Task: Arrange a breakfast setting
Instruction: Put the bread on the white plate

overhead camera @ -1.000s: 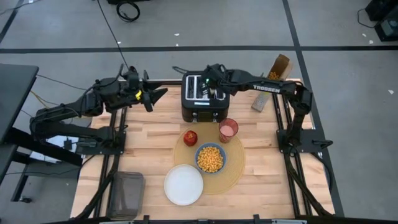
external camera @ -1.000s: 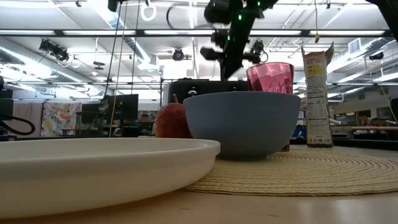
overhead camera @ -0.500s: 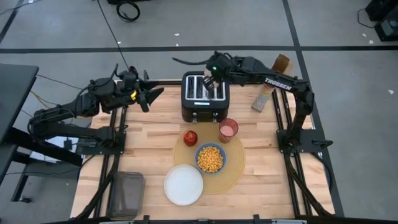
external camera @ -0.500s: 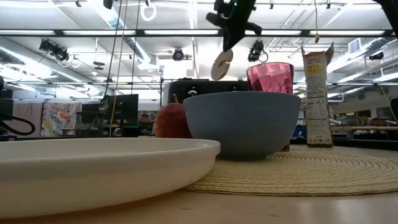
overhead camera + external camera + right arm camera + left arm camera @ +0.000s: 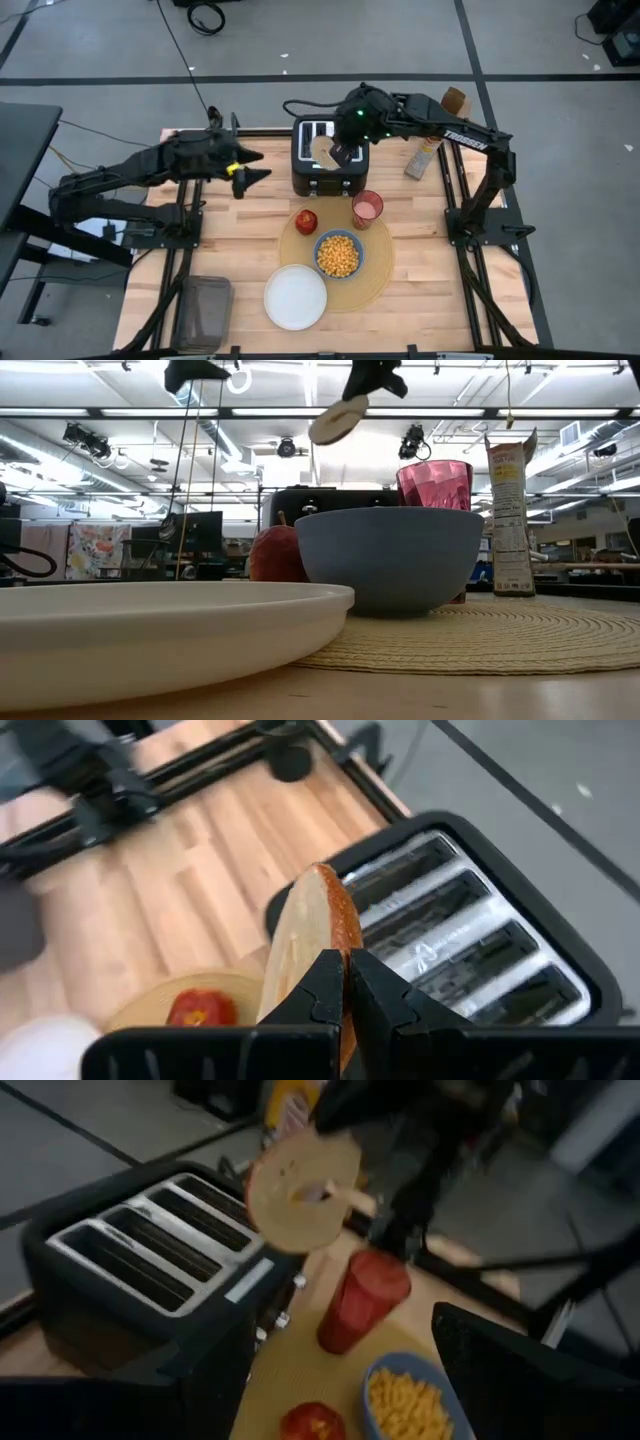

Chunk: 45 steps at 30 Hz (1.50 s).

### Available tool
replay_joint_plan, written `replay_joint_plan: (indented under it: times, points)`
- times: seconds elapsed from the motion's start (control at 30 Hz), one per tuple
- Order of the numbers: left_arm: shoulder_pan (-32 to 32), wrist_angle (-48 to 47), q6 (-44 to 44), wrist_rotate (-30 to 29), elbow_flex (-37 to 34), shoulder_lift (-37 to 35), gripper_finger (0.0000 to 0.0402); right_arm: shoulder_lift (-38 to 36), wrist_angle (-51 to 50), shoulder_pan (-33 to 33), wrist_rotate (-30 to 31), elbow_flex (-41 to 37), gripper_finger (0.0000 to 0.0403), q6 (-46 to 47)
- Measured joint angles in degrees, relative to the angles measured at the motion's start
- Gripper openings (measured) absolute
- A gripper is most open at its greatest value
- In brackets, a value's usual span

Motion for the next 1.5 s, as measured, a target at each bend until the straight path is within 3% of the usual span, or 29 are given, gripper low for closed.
replay_joint_plan:
  times: [0.27,0.53,0.67,0.8,1.07,1.2,1.33,1.5]
  points:
    - [0.67,9.41,14.77,7.67,-0.02,8.54,0.0316,-2.06,4.57,4.8,-7.01,-0.02,0.0014,-15.37]
    - [1.69,21.37,13.57,14.65,0.04,15.54,0.0313,-3.63,7.54,8.54,-5.67,-0.02,0.0014,-21.61]
    - [1.73,25.87,10.52,17.52,0.02,17.32,0.0294,-3.68,7.59,9.32,-1.83,-0.02,0.0014,-22.07]
    - [1.88,25.71,8.7,18.11,0.0,17.4,0.0238,-3.68,8.98,9.49,-1.64,-0.04,0.0014,-22.33]
    - [3.16,25.44,6.93,17.36,0.0,17.4,0.0061,-3.7,9.89,9.44,-1.82,-0.04,0.0025,-23.47]
    - [3.26,25.44,6.87,16.57,0.0,17.36,0.0059,-3.7,10.13,9.44,-2.34,-0.04,0.0059,-23.41]
    - [3.28,23.49,6.71,16.35,0.01,15.88,0.0057,-4.25,10.94,9.5,-2.72,-0.13,0.0124,-22.73]
    - [2.88,14.14,5.34,16.33,0.04,12.34,0.006,-7.7,12.73,9.8,-2.0,1.01,0.02,-21.76]
